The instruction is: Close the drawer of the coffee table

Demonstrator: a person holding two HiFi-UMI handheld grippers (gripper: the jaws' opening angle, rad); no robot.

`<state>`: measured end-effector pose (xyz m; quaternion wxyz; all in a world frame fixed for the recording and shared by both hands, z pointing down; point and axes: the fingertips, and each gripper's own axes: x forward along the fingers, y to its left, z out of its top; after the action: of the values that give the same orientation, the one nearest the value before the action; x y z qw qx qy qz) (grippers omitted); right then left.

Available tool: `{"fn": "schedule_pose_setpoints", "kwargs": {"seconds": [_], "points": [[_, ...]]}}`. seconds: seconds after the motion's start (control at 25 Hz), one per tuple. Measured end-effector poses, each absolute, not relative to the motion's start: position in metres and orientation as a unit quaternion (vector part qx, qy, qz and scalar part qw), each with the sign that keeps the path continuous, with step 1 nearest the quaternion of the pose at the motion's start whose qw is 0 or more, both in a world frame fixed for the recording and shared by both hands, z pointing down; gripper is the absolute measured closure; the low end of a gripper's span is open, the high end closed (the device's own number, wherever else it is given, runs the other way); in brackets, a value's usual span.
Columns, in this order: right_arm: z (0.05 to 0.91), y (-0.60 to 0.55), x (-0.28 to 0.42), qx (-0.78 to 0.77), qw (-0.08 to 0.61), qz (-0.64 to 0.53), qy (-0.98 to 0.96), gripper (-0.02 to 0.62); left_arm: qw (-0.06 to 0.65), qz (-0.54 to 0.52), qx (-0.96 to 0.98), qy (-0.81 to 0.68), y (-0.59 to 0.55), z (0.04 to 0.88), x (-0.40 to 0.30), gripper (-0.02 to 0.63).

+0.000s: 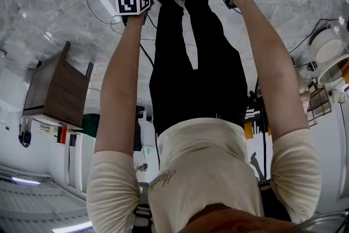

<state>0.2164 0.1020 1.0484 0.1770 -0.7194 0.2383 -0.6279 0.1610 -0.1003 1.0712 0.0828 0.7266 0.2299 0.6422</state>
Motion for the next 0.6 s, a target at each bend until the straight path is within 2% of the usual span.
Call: {"fn": "schedule_pose_setpoints", "kwargs": {"seconds": [0.6], "points": [[0.999,0.085,0.107,-0.708,0.142,-0.644,0.253,0.600,0.115,0.609,0.716,0.322,-0.097,1.012,0.079,0.601]]}}
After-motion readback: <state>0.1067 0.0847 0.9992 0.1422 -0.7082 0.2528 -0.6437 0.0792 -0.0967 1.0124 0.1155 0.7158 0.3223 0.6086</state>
